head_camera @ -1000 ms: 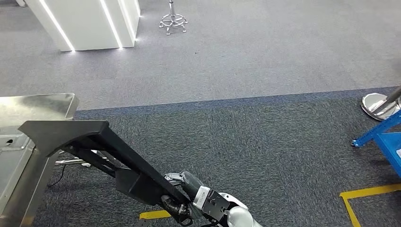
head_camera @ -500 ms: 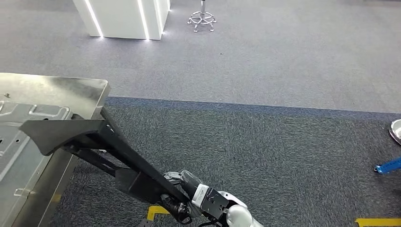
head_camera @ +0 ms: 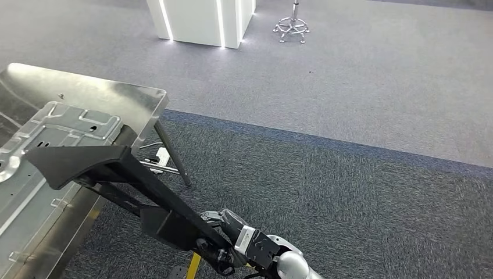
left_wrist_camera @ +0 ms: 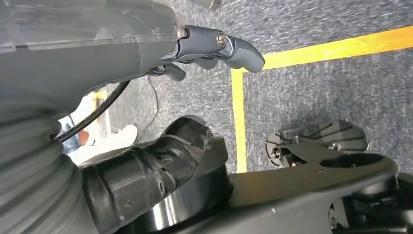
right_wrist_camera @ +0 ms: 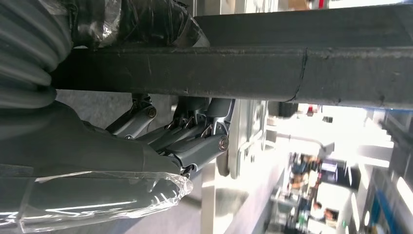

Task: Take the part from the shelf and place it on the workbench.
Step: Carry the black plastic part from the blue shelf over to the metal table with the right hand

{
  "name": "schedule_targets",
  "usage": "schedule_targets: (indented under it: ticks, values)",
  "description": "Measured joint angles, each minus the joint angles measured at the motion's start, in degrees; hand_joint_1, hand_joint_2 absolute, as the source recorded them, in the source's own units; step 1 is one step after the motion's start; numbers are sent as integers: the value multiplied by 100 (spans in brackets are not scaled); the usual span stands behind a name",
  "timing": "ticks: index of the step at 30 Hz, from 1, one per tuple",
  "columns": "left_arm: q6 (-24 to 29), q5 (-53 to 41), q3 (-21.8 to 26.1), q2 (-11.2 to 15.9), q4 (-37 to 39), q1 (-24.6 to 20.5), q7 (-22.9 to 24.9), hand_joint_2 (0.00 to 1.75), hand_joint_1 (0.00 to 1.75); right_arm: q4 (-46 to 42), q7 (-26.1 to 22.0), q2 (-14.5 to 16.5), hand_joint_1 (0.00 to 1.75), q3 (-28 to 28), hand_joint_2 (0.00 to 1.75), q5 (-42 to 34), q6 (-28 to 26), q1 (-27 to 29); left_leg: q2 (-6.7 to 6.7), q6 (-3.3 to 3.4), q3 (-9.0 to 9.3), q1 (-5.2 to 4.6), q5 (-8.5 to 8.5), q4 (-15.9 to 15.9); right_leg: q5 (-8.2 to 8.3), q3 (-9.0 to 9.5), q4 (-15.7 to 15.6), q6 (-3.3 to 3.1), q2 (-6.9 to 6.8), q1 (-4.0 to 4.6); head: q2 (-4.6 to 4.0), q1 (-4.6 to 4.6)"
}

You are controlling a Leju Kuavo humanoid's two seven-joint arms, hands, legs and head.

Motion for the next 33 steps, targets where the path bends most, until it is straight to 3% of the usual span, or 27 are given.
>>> schedule_targets:
  ticks: [2,4,5,7,8,10,12,13,14,15,16,17,19,21,23,25,27,29,30,31,33]
  values:
    - [0,-14,4,4,0,7,6,175,0,3,-3,1,171,0,175,-2,2,-1,149,6,367,0,348,-697,-36,28,14,25,-119,3,0,0]
    - [-1,-29,7,8,0,20,12,175,0,3,-7,1,171,0,175,-5,3,-7,339,67,660,-35,528,-1282,-68,39,34,70,-208,37,-1,3]
    - [-2,-35,7,8,0,28,12,175,0,3,-9,1,171,0,175,-7,3,-9,382,105,698,-54,529,-1384,-76,40,37,91,-247,55,-1,5]
    - [-3,-45,11,7,0,43,4,175,0,1,-10,1,171,0,175,-9,3,-11,279,182,686,-64,539,-1405,-87,51,26,143,-325,71,0,8]
    - [-2,-48,13,5,0,49,0,175,0,-2,-11,2,171,0,175,-9,4,-12,224,214,691,-54,553,-1425,-118,53,50,177,-283,59,0,9]
    - [-1,-50,17,5,0,44,-4,175,0,-11,-16,2,171,0,175,-11,5,-12,120,285,708,-30,582,-1464,-330,-68,347,231,-41,31,0,11]
    - [-1,-52,17,6,0,40,-5,175,0,-14,-22,-9,171,0,175,-13,5,5,13,323,706,-29,590,-1470,-681,-412,1060,244,189,17,-1,12]
    - [-1,-53,18,6,0,41,-7,175,0,-13,-25,-19,171,0,175,-14,5,21,-50,330,704,-34,591,-1466,-799,-593,1410,245,222,16,-1,12]
    - [-1,-54,19,6,0,46,-10,175,0,-13,-25,-29,171,0,175,-13,5,37,-122,331,704,-38,591,-1460,-817,-711,1616,243,235,16,-1,12]
    - [-1,-55,19,6,0,48,-13,175,0,-13,-24,-38,171,0,175,-13,5,49,-198,331,704,-41,590,-1451,-721,-731,1609,236,242,14,0,12]
    - [-1,-57,19,5,0,45,-15,175,0,-13,-24,-44,171,0,175,-13,5,54,-273,328,706,-41,589,-1440,-533,-645,1382,223,263,10,0,13]
    - [-1,-58,19,4,0,38,-16,175,0,-14,-24,-47,171,0,175,-13,5,54,-346,322,707,-40,587,-1428,-302,-485,1006,205,331,2,0,13]
    - [-2,-62,20,-2,0,20,-17,175,0,-19,-25,-48,171,0,175,-13,5,52,-470,281,685,-51,585,-1399,-32,-204,343,183,547,-11,0,12]
    - [-3,-69,21,-7,0,13,-20,175,0,-23,-26,-48,171,0,175,-13,5,53,-570,210,652,-45,599,-1395,-10,-126,137,171,636,5,-1,10]
    - [-3,-75,25,-6,0,16,-22,175,0,-30,-27,-46,171,0,175,-13,5,48,-621,142,628,-24,605,-1393,19,-97,96,122,523,6,0,10]
    - [-3,-78,27,-5,0,13,-19,175,0,-42,-29,-42,171,0,175,-13,5,40,-403,93,518,-30,450,-1149,48,-52,38,44,390,-8,0,4]
    - [-2,-80,28,-5,0,3,-20,175,0,-49,-34,-42,171,0,175,-13,5,43,-112,56,224,-31,99,-497,51,-38,18,-5,244,9,-1,-3]
    - [-2,-80,30,-5,0,-10,-25,175,0,-47,-36,-46,171,0,175,-13,5,51,-26,23,-60,-13,-131,119,40,-43,22,-19,82,29,-1,-3]
    - [-3,-81,30,-4,0,-14,-25,175,0,-46,-36,-48,171,0,175,-13,5,51,-6,13,-69,-6,-98,165,33,-42,24,-20,4,34,-1,-3]
    - [-3,-83,31,-4,0,-12,-24,175,0,-46,-36,-48,171,0,175,-13,7,51,22,10,38,-2,33,-13,22,-35,27,-16,-66,35,-1,-3]
    - [-3,-90,32,1,0,0,-19,175,0,-47,-37,-46,171,0,175,-13,9,48,195,31,475,-13,367,-798,-7,-7,34,12,-184,42,-1,-3]
